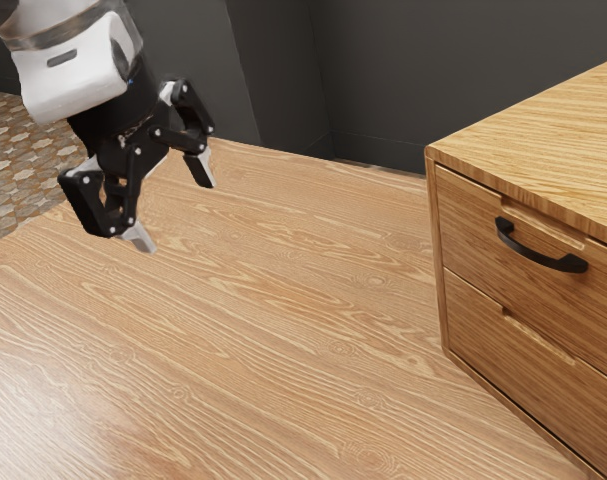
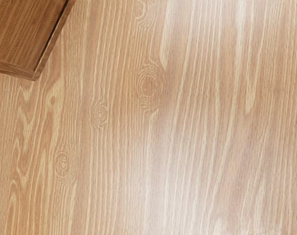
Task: Pull the drawer handle with one arm to open the drawer
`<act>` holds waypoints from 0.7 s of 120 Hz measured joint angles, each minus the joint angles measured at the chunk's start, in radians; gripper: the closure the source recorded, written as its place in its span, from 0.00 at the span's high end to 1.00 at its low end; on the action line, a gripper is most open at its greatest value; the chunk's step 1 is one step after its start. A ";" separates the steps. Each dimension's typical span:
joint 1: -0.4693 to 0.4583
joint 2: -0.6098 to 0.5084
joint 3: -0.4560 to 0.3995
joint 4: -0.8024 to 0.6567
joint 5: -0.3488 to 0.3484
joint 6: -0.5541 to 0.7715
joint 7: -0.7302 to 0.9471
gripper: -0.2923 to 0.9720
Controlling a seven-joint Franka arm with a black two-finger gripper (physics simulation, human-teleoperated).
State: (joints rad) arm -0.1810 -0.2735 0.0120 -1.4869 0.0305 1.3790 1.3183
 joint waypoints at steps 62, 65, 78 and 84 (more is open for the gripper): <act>-0.165 -0.146 -0.064 -0.240 0.070 0.313 0.315 0.77; -0.173 -0.144 -0.064 -0.242 0.069 0.330 0.325 0.77; -0.218 -0.124 -0.064 -0.242 0.058 0.412 0.363 0.77; -0.226 -0.111 -0.065 -0.242 0.050 0.447 0.378 0.77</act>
State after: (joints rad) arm -0.4071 -0.3847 -0.0527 -1.7286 0.0809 1.8257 1.6967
